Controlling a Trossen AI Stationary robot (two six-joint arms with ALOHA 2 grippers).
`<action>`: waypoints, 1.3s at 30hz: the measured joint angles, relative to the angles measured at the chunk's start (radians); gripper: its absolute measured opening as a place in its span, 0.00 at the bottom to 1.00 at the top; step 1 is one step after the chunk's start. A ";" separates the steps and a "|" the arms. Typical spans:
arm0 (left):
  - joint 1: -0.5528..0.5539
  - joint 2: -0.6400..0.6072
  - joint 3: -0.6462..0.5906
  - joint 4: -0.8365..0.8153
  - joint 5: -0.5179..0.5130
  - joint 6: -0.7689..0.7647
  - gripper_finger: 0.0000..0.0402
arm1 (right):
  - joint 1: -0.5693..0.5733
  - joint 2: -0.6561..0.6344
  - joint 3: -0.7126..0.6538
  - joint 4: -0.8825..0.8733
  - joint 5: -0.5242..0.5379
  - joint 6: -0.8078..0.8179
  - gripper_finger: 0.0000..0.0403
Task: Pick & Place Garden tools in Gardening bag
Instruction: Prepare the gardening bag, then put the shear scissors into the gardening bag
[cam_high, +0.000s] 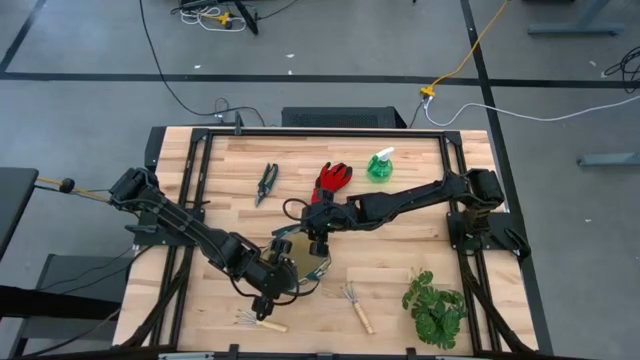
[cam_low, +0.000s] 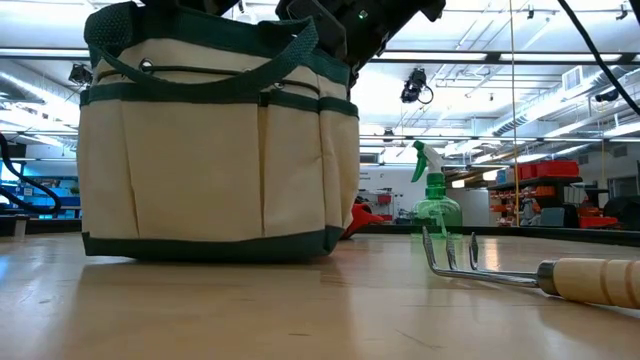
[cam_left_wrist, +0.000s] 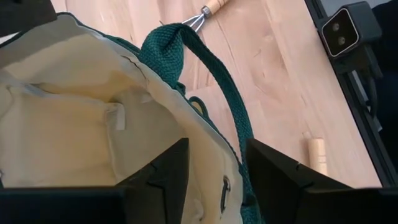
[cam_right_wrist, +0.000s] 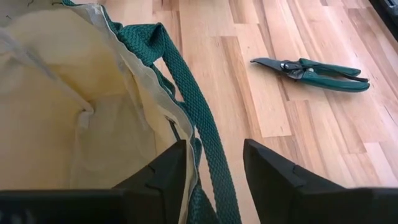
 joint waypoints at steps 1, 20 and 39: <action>0.000 0.000 0.000 0.000 0.000 0.000 0.41 | 0.001 0.000 0.000 0.002 0.000 -0.001 0.40; 0.029 -0.002 0.027 0.000 -0.037 0.010 0.41 | 0.011 -0.005 0.000 0.012 -0.002 -0.042 0.44; 0.044 -0.051 0.088 -0.103 -0.154 0.069 0.41 | 0.011 -0.093 0.000 -0.036 0.036 -0.078 0.44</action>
